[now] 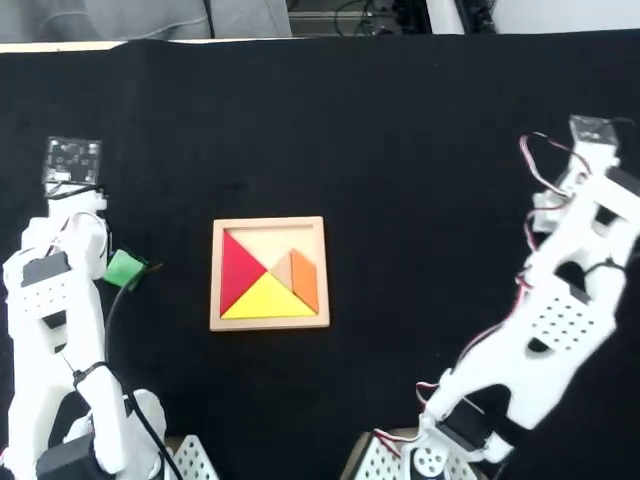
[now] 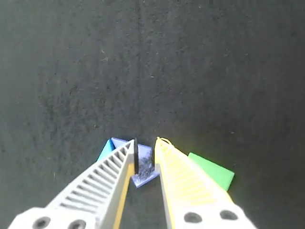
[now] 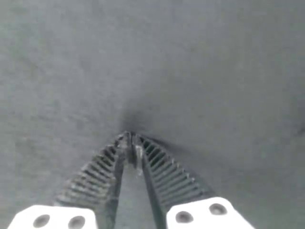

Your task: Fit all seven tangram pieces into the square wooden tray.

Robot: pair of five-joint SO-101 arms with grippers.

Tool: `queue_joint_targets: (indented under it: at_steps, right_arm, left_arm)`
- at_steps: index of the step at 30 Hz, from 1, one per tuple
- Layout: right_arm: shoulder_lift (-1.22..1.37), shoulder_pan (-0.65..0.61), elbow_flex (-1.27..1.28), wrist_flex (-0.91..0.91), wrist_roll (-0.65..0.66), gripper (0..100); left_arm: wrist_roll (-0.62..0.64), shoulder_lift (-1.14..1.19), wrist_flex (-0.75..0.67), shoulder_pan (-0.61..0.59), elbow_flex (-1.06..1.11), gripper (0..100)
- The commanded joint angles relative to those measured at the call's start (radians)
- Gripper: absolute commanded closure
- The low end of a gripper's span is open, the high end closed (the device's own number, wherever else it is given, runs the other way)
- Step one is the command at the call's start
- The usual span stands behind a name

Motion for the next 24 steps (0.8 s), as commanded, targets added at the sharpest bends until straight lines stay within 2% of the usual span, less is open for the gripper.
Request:
queue_joint_targets:
  at_steps: [1,7,13,17,24]
  right_arm:
    - [0.047,0.126,-0.015,-0.048,0.032,98.8]
    - [0.096,0.229,-0.021,-0.133,0.094,98.8]
    - [0.09,0.265,-0.019,-0.118,0.127,98.8]
    - [0.004,0.232,-0.071,0.028,0.115,98.8]
    - [-0.275,0.112,-0.131,0.261,-0.058,98.8]
  left_arm:
    - [0.077,-0.028,-0.012,-0.053,-0.067,92]
    - [0.091,-0.028,-0.012,-0.125,-0.082,92]
    - [0.092,-0.028,-0.012,-0.116,-0.079,92]
    - [0.117,-0.028,-0.011,-0.119,-0.084,92]
    - [0.135,-0.028,-0.006,-0.117,-0.099,92]
